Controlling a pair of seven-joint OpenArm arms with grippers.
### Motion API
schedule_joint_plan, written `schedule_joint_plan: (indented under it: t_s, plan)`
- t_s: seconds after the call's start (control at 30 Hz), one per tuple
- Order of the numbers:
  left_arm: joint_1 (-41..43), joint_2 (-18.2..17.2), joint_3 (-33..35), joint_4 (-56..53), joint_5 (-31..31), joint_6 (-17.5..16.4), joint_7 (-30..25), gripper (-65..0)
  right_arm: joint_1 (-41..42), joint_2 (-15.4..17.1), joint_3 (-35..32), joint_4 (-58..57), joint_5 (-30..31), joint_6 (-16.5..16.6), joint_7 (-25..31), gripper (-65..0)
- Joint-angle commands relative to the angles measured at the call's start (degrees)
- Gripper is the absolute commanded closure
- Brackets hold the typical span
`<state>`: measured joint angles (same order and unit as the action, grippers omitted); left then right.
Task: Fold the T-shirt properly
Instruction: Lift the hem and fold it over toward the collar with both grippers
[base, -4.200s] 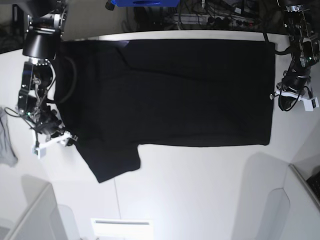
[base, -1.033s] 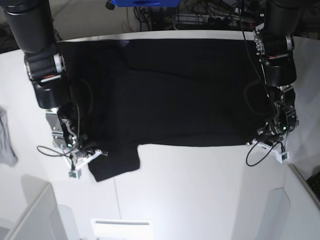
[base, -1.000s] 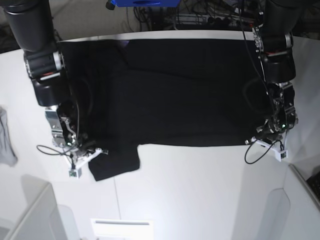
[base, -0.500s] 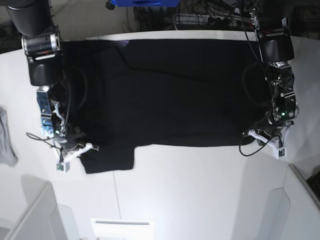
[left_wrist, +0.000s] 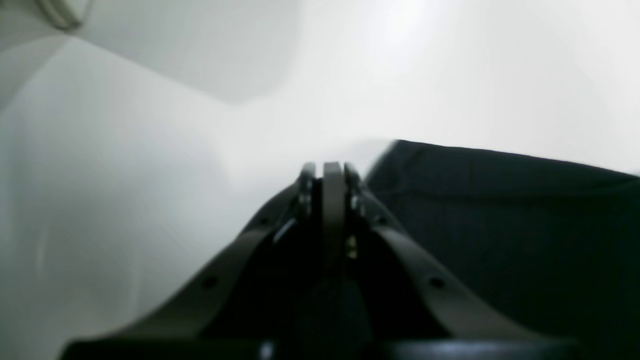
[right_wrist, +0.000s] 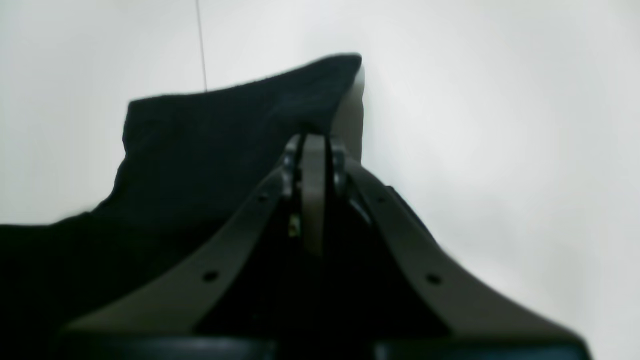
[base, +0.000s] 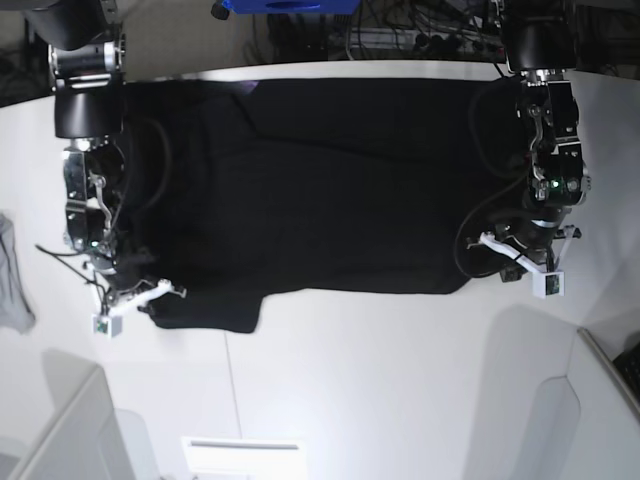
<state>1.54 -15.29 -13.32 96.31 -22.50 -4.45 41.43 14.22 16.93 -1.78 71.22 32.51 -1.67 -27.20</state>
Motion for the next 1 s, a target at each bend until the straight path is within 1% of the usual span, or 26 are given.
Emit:
schedule_joint_plan:
  t_s: [0.0, 0.2, 0.43, 0.63, 0.7, 0.8, 0.87, 0.97]
  plan:
    - [-0.2, -0.7, -0.3, 2.5, -0.4, -0.3, -1.6, 0.0, 0.8, 0.7, 0.9, 2.0, 0.1, 0.1, 1.0, 0.0]
    - [5.3, -0.6, -0.3, 8.7, -0.4, -0.3, -1.6, 0.0, -3.1, 0.7, 3.8, 7.2, 0.1, 0.1, -1.1, 0.0]
    - [9.7, -0.6, -0.3, 13.0, -0.4, -0.3, -1.6, 0.0, -6.0, 0.7, 6.1, 11.5, 0.1, 0.1, -3.5, 0.0]
    - [12.1, -0.6, -0.3, 15.2, -0.5, -0.3, -1.6, 0.0, -9.5, 0.7, 6.2, 16.0, 0.1, 0.1, -3.8, 0.0]
    - [12.9, -0.8, -0.8, 15.4, -2.2, -0.3, -1.6, 0.0, -10.6, 0.7, 6.2, 17.1, 0.1, 0.1, -4.1, 0.0]
    - [14.6, -1.0, -4.3, 15.5, -8.7, -0.3, -1.6, 0.0, -12.1, 0.7, 6.2, 18.4, 0.1, 0.1, -4.1, 0.0]
    - [15.7, -1.5, -5.7, 15.5, -11.8, -0.2, -1.6, 0.0, -12.9, 0.7, 6.2, 19.5, 0.1, 0.1, -4.1, 0.0]
    - [17.2, -2.7, -5.8, 15.6, -12.4, -0.2, -1.6, 0.0, -14.3, 0.7, 6.9, 21.5, 0.1, 0.1, -4.1, 0.0]
